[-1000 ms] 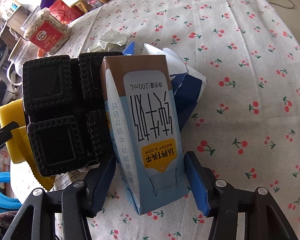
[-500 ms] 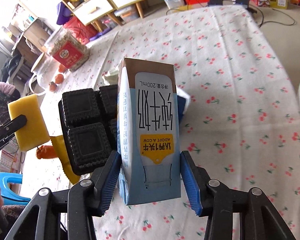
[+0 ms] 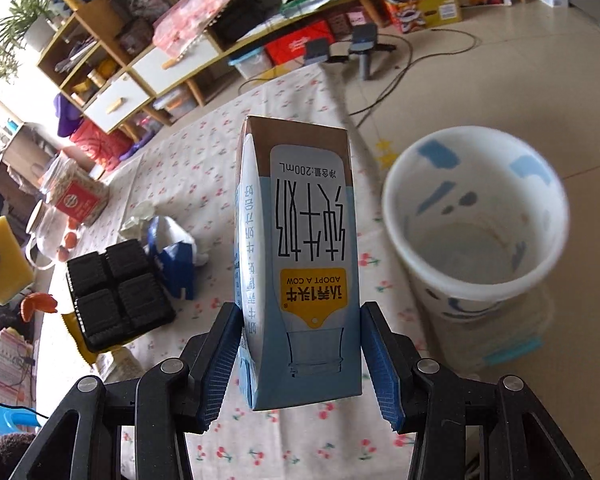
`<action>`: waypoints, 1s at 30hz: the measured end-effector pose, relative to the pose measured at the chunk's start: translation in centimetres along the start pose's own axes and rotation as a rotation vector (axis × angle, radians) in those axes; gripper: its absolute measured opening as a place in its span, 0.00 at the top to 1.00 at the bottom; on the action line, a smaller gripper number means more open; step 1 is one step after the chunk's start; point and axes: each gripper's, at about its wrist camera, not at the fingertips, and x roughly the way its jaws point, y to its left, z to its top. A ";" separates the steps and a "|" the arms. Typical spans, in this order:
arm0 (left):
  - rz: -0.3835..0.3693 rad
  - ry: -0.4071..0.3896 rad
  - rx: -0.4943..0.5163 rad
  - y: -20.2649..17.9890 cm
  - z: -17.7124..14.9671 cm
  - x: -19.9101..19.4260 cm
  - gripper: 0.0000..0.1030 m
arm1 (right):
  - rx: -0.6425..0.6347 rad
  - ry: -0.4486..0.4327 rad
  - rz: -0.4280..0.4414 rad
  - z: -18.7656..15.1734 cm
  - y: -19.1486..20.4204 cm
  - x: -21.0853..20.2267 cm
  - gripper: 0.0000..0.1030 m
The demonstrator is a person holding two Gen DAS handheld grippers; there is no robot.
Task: Collect trash
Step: 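Carry the sponge to the wastebasket and open the left tool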
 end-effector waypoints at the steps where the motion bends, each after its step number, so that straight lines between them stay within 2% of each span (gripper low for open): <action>1: -0.020 0.008 0.018 -1.3 0.1 0.2 0.71 | 0.016 -0.009 -0.017 0.3 -1.0 -0.6 0.48; 5: -0.105 0.057 0.097 -7.2 0.1 2.1 0.71 | 0.087 -0.050 -0.082 1.9 -5.2 -2.4 0.48; 8: -0.182 0.124 0.140 -12.1 -0.4 4.5 0.71 | 0.154 -0.082 -0.118 2.6 -8.4 -3.1 0.48; 11: -0.240 0.194 0.187 -16.9 -1.7 7.5 0.71 | 0.212 -0.076 -0.112 2.7 -11.0 -3.1 0.48; 16: -0.298 0.294 0.234 -24.1 -4.5 13.7 0.71 | 0.267 -0.055 -0.079 2.8 -13.0 -2.7 0.48; 18: -0.303 0.324 0.230 -26.0 -5.4 15.9 0.71 | 0.276 -0.049 -0.080 2.8 -13.5 -2.6 0.48; 24: -0.317 0.339 0.230 -29.5 -6.2 19.9 0.71 | 0.308 -0.042 -0.068 2.6 -15.0 -2.5 0.48; 30: -0.281 0.349 0.248 -30.7 -6.2 22.4 0.71 | 0.343 -0.033 -0.071 2.4 -16.2 -2.3 0.48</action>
